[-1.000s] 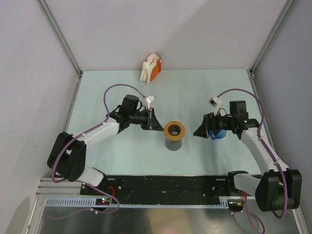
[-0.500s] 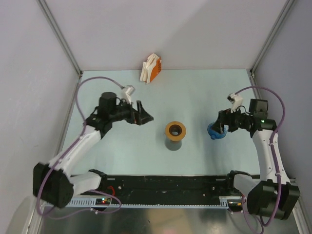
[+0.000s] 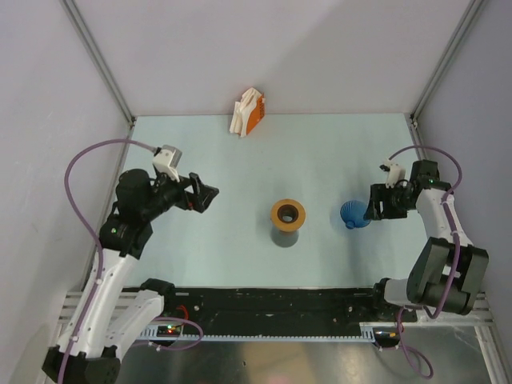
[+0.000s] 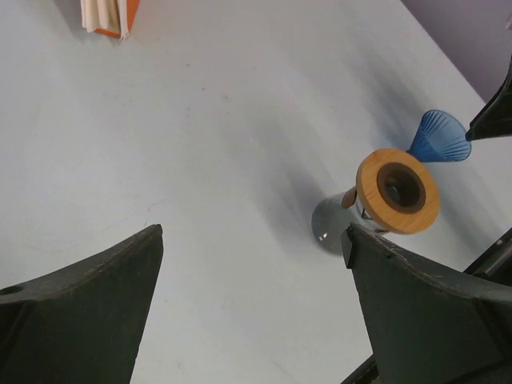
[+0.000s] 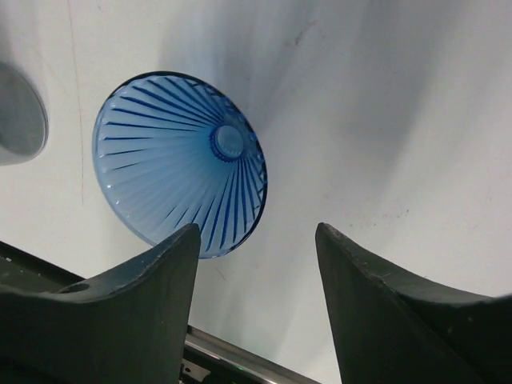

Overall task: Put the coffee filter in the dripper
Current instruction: Pick up the coffee dripper from the center of the board, then place the coffee dripper in the dripper holder.

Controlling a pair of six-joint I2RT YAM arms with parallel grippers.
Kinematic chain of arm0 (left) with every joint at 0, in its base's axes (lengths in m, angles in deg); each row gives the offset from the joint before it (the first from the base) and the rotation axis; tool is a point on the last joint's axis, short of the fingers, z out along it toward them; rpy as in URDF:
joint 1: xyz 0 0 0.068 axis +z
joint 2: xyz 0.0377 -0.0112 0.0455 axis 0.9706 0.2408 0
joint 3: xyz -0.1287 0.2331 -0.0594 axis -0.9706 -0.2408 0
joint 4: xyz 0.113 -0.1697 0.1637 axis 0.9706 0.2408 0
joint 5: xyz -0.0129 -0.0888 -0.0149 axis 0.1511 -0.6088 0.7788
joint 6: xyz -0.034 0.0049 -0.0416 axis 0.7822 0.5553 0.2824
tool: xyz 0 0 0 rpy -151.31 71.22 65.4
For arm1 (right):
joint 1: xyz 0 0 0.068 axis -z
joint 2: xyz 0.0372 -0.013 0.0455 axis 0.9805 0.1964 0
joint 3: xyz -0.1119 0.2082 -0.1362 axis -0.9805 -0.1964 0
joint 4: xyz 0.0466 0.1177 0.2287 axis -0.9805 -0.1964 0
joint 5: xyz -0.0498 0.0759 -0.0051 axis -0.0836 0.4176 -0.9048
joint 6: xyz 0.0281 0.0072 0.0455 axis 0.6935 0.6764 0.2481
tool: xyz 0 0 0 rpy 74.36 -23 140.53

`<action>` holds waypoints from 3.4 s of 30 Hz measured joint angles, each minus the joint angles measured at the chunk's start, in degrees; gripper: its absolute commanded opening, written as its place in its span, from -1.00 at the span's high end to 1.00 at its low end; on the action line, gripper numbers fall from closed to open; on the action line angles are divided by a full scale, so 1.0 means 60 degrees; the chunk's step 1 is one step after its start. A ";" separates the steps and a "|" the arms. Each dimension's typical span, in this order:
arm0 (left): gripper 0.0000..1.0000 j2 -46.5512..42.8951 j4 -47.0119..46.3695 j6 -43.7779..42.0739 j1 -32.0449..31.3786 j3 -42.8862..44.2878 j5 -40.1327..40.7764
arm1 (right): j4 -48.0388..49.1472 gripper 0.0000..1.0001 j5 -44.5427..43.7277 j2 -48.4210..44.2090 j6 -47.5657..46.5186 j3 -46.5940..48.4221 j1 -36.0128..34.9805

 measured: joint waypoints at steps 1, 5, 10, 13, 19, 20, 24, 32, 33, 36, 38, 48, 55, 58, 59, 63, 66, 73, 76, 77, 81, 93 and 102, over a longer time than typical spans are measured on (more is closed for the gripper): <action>-0.99 -0.0138 0.0135 -0.0076 0.0000 0.0000 0.0047 | 0.0011 -0.19 -0.0044 0.0138 0.0011 0.0000 0.0018; -0.99 -0.0790 0.0608 -0.0361 0.0000 -0.0007 0.0339 | 0.0124 -0.02 -0.0062 0.0576 0.0098 0.0000 0.0040; -0.99 -0.1217 0.0878 -0.0477 0.0000 -0.0007 0.0506 | 0.0306 0.28 -0.0051 0.1188 0.0240 0.0000 0.0036; -0.99 -0.1246 0.1038 -0.0477 0.0000 -0.0007 0.0597 | 0.0364 0.70 -0.0018 0.1639 0.0321 0.0000 0.0036; -0.99 -0.1126 0.1326 -0.0492 0.0000 -0.0007 0.0681 | 0.0186 1.00 0.0601 0.1479 0.0244 0.0029 -0.0029; -0.99 -0.1086 0.1355 -0.0514 0.0000 -0.0007 0.0681 | 0.0106 1.00 0.0670 0.1333 0.0193 0.0040 -0.0069; -0.99 -0.0889 0.1537 -0.0725 0.0000 -0.0004 0.0670 | -0.0550 1.00 0.0732 0.0076 -0.0208 0.0364 -0.0670; -0.99 -0.0463 0.1738 -0.1071 0.0000 0.0004 0.0313 | -0.1683 1.00 0.0372 -0.2863 -0.0805 0.2878 -0.4743; -0.99 -0.0444 0.1741 -0.1078 0.0000 0.0007 0.0262 | -0.1825 1.00 0.0248 -0.2954 -0.0780 0.3217 -0.5158; -0.99 -0.0430 0.1741 -0.1133 0.0000 0.0011 0.0113 | -0.2299 1.00 -0.0076 -0.2816 -0.0583 0.4124 -0.6171; -0.99 -0.0441 0.1741 -0.1129 0.0000 0.0011 -0.0007 | -0.2663 1.00 -0.0255 -0.2350 -0.0342 0.4801 -0.6761; -0.99 -0.0754 0.1741 -0.0878 0.0000 0.0011 -0.0353 | -0.4364 1.00 -0.0357 0.1075 0.1045 0.7289 -0.7286; -0.99 -0.1009 0.1730 -0.0845 0.0000 -0.0069 -0.0437 | -0.4994 1.00 -0.0193 0.2426 0.1548 0.8568 -0.7486; -0.99 -0.1089 0.1734 -0.0816 0.0000 -0.0240 -0.0437 | -0.4994 1.00 -0.0197 0.2878 0.1577 0.9012 -0.7741; -0.99 -0.1107 0.1745 -0.0805 0.0000 -0.0288 -0.0437 | -0.4994 1.00 -0.0193 0.2936 0.1577 0.9045 -0.7817; -0.99 -0.1166 0.1785 -0.0780 0.0000 -0.0408 -0.0452 | -0.5034 1.00 -0.0197 0.3366 0.1537 0.9140 -0.8043; -0.99 -0.1184 0.1781 -0.0772 0.0000 -0.0412 -0.0495 | -0.5045 1.00 -0.0204 0.3683 0.1475 0.9154 -0.8065; -0.99 -0.1206 0.1781 -0.0703 0.0000 -0.0423 -0.0565 | -0.5053 1.00 -0.0219 0.3880 0.1155 0.9154 -0.7952; -0.99 -0.1202 0.1781 -0.0699 0.0000 -0.0423 -0.0641 | -0.5067 1.00 -0.0219 0.3945 0.1013 0.9154 -0.7861; -0.99 -0.1202 0.1778 -0.0696 0.0000 -0.0423 -0.0667 | -0.5071 1.00 -0.0219 0.3989 0.0958 0.9154 -0.7828; -0.99 -0.1202 0.1778 -0.0670 0.0000 -0.0423 -0.0688 | -0.5074 1.00 -0.0219 0.4146 0.0812 0.9151 -0.7657; -0.99 -0.1144 0.1778 -0.0623 0.0000 -0.0423 -0.0688 | -0.5104 1.00 -0.0153 0.4160 0.0528 0.8768 -0.7614; -0.99 -0.1158 0.1781 -0.0605 0.0000 -0.0423 -0.0688 | -0.5111 1.00 -0.0117 0.4160 0.0452 0.8404 -0.7672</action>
